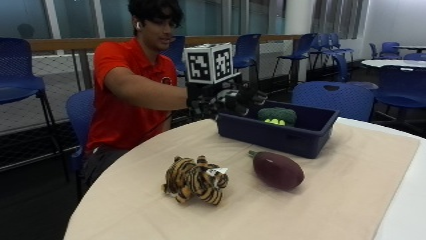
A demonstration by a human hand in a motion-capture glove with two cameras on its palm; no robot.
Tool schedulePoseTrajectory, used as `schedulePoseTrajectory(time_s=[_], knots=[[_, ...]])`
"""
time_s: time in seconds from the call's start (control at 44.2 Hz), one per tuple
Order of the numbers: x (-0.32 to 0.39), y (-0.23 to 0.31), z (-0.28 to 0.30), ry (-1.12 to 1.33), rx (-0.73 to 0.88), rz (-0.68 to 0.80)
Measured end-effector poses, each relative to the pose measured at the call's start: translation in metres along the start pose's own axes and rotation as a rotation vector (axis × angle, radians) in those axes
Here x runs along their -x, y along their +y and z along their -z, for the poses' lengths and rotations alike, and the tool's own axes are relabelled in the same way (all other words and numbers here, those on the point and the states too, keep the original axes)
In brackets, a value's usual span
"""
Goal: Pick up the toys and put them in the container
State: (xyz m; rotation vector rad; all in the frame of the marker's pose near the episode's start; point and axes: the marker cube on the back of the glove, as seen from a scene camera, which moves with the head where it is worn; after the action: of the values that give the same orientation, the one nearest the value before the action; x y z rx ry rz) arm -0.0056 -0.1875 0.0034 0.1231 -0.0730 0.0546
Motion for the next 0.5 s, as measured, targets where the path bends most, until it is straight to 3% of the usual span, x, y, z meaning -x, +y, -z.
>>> schedulePoseTrajectory(time_s=[0.317,0.498], knots=[[-0.115,0.003,-0.043,-0.001,0.125,-0.26],[-0.137,0.007,-0.061,-0.036,0.173,-0.272]])
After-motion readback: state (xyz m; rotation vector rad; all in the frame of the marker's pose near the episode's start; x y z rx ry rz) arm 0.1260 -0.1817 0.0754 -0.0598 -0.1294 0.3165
